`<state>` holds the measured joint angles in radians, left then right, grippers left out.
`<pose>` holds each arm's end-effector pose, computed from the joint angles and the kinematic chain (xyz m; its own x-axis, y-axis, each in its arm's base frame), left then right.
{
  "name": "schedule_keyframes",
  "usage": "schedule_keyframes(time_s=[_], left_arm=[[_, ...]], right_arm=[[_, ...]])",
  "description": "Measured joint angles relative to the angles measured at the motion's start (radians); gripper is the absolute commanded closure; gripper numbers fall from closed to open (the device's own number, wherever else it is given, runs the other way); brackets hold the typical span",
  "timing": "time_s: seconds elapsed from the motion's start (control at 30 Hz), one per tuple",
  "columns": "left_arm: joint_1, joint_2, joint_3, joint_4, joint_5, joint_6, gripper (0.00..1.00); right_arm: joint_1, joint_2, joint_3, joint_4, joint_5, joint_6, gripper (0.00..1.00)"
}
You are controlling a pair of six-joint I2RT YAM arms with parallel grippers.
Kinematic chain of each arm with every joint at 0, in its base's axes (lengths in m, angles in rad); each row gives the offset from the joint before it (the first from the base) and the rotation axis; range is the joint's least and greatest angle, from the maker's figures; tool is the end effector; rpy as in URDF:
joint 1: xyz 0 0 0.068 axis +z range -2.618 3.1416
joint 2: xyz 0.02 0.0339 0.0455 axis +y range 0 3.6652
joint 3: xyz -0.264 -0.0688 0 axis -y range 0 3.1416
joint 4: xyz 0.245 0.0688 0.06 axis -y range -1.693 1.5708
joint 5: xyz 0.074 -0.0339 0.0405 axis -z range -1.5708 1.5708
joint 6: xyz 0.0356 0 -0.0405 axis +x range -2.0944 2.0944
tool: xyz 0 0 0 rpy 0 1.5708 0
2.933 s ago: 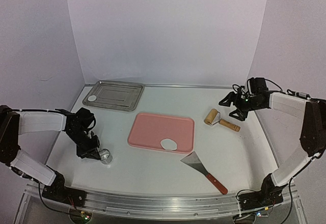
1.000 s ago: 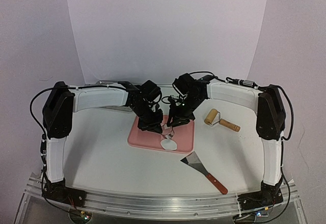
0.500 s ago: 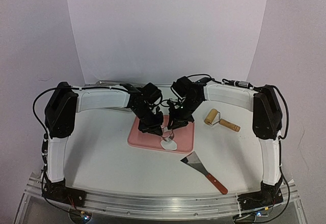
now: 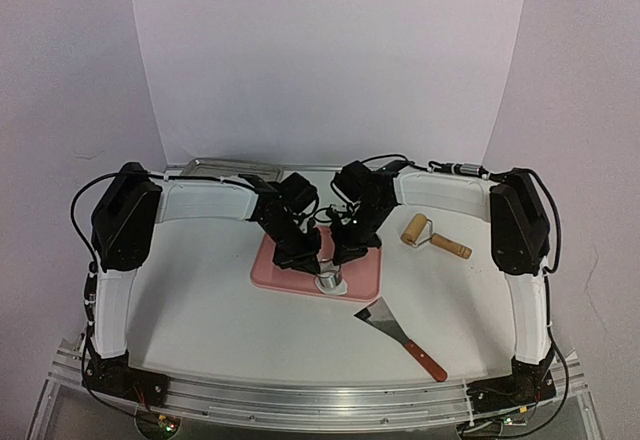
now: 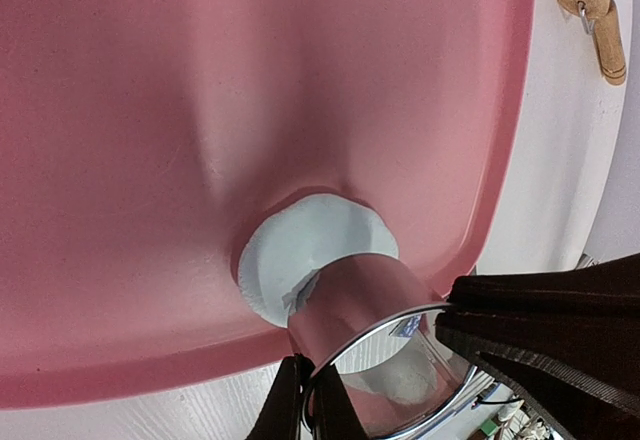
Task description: Roll out the dumpling wrappers from the dough
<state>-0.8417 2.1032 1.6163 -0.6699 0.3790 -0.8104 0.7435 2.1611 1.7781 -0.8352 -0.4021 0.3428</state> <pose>0.2844 -0.3382 0.1813 -0.9942 0.1026 -0.0318 0.1039 0.8448 -0.5249 0.3244 0.3172 0.1967 -0.8934 -0.4013 -0.2018 -0.4481 0.7653 0.4620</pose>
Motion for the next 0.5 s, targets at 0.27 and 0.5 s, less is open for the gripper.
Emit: schedule_keyframes(time_s=[0.27,0.5], left_arm=[[0.000,0.036,-0.003,0.047,0.013,0.019,0.98],[-0.002,0.062,0.001,0.051,0.010,0.051,0.98]], right_arm=[[0.002,0.001,-0.036,0.025,0.038,0.000,1.00],[0.002,0.020,-0.046,0.040,0.038,-0.001,1.00]])
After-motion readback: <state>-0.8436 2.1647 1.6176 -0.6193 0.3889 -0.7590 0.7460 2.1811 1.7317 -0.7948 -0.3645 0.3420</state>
